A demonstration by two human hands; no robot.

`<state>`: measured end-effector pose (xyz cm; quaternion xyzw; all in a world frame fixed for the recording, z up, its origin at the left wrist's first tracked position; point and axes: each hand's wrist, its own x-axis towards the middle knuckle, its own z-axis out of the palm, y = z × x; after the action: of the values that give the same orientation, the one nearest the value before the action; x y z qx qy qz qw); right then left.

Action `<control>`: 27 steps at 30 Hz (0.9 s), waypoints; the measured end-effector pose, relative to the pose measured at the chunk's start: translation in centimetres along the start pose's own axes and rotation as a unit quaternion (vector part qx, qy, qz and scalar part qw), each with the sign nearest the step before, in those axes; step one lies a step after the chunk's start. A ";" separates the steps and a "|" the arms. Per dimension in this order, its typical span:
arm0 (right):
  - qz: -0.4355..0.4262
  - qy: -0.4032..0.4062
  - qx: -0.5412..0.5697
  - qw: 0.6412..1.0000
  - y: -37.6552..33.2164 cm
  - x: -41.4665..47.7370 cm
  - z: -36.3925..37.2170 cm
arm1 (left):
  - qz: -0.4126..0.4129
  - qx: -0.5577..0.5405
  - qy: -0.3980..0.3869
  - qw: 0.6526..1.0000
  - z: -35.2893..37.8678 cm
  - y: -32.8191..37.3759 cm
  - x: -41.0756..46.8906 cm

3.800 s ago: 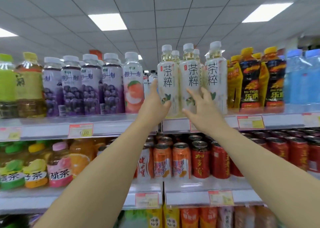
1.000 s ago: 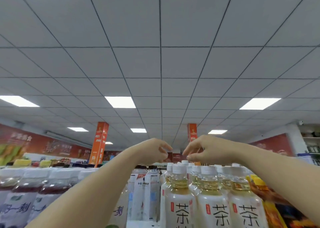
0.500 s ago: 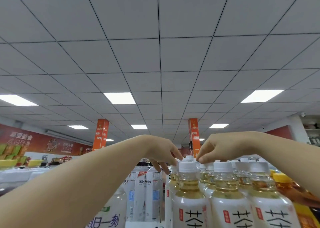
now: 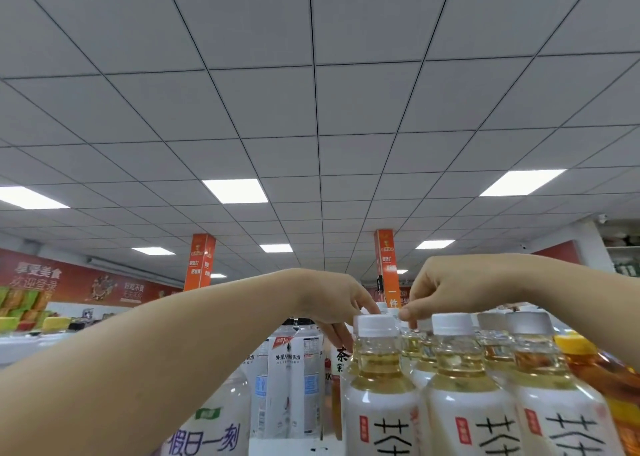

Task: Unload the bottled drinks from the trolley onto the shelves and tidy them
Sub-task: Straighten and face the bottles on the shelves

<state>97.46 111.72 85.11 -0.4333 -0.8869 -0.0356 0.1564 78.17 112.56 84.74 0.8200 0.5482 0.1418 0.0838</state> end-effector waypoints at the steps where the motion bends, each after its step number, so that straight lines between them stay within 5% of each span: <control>1: 0.001 0.005 0.008 1.000 0.0 0.0 -0.2 | -0.002 0.003 0.002 1.000 0.0 0.1 0.0; 5: 0.022 0.044 0.034 0.998 1.1 1.2 -1.2 | -0.013 0.017 0.004 1.000 -0.5 0.5 -0.5; 12: 0.049 -0.098 -0.017 0.994 1.5 4.2 0.1 | 0.018 -0.062 0.019 0.998 -1.3 1.5 -3.5; 18: 0.028 -0.096 0.018 0.995 2.0 3.9 -0.2 | 0.038 -0.078 -0.078 0.993 -0.8 1.3 -6.3; 27: 0.047 -0.016 0.016 0.999 2.5 1.4 -0.9 | 0.055 -0.032 -0.081 0.995 0.3 1.8 -7.3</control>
<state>98.84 114.20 86.18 -0.4725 -0.8684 -0.0074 0.1502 77.25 105.17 83.94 0.8546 0.4888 0.0966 0.1463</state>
